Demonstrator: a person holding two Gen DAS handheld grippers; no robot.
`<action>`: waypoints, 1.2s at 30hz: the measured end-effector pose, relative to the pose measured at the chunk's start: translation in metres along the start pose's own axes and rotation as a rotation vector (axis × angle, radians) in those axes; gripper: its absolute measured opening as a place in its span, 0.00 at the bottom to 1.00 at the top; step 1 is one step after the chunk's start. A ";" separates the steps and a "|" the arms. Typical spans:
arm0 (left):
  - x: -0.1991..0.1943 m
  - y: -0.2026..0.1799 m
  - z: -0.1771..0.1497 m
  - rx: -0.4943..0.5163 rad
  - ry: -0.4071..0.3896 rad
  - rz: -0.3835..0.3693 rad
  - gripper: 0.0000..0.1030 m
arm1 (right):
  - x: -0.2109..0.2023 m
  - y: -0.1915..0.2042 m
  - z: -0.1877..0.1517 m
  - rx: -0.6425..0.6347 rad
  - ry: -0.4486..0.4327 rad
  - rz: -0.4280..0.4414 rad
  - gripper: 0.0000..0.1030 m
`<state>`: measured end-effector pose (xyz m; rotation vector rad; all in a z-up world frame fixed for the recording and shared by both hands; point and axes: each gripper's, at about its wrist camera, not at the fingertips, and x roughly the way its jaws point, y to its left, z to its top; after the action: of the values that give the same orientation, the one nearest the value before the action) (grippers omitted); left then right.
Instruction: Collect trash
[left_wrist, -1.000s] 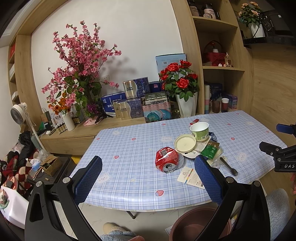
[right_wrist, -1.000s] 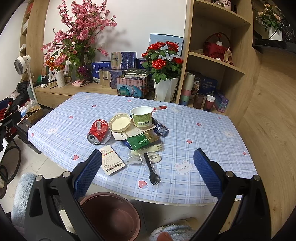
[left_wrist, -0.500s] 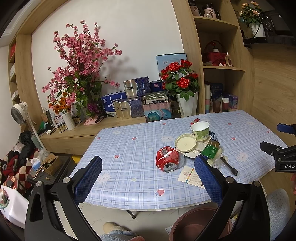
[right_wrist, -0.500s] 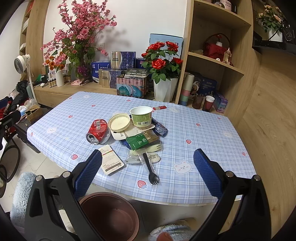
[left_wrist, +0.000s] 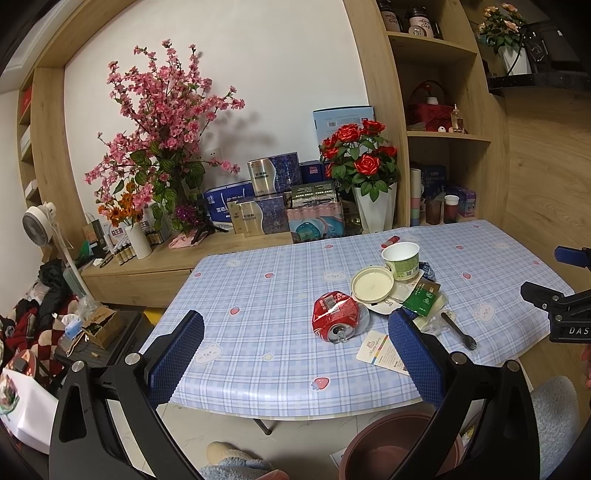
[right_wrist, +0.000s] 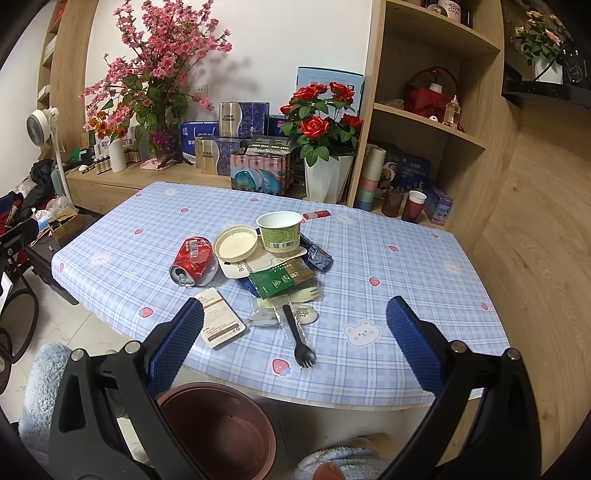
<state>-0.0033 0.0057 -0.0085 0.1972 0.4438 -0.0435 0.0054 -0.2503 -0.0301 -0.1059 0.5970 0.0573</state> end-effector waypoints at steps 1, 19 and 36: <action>0.000 0.000 0.001 -0.001 0.000 0.000 0.95 | -0.001 0.002 0.000 -0.001 0.000 0.000 0.95; 0.012 0.026 -0.014 -0.012 0.013 -0.032 0.95 | 0.014 -0.002 -0.011 0.037 0.014 -0.013 0.95; 0.094 -0.003 -0.062 0.032 0.196 -0.093 0.95 | 0.087 -0.011 -0.056 0.054 0.142 -0.054 0.94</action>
<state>0.0555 0.0148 -0.1047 0.2134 0.6474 -0.1230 0.0468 -0.2659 -0.1241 -0.0740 0.7365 -0.0189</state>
